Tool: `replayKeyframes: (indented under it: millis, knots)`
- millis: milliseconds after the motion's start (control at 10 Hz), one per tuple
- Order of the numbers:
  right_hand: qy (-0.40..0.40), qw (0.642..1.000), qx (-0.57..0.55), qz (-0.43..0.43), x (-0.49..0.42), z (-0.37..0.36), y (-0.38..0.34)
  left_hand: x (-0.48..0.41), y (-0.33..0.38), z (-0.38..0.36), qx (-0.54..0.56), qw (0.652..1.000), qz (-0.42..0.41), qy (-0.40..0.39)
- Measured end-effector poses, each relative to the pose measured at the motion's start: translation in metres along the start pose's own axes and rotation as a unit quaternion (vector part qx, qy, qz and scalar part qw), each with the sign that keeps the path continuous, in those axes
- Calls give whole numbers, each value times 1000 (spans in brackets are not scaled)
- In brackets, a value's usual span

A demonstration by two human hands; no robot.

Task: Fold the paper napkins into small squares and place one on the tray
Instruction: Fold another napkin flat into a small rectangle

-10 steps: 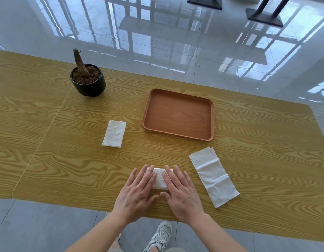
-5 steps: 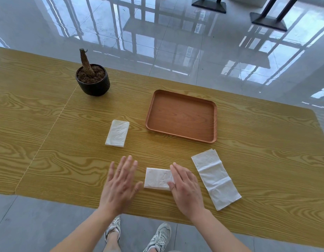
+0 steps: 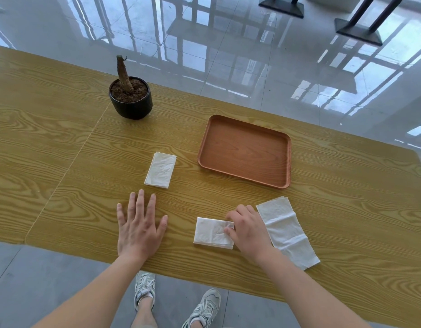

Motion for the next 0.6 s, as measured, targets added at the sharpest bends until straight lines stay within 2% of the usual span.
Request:
replayKeyframes:
  millis: [300, 600]
  knots:
    - [-109, 991, -62, -54, -22, -5, -1, 0, 1, 4, 8, 1000, 1, 11]
    - [-153, 984, -50, -79, -29, -8, 3, -1, 2, 5, 8, 1000, 1, 18]
Point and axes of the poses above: each hand's wrist, its own x-axis away from the middle knuckle, its own z-axis out of the back of the hand, y = z × x, the point moved 7 cm from there along -x, towards the middle knuckle, and after that the axes turned 3 degrees about y, right-handed, at the moved point
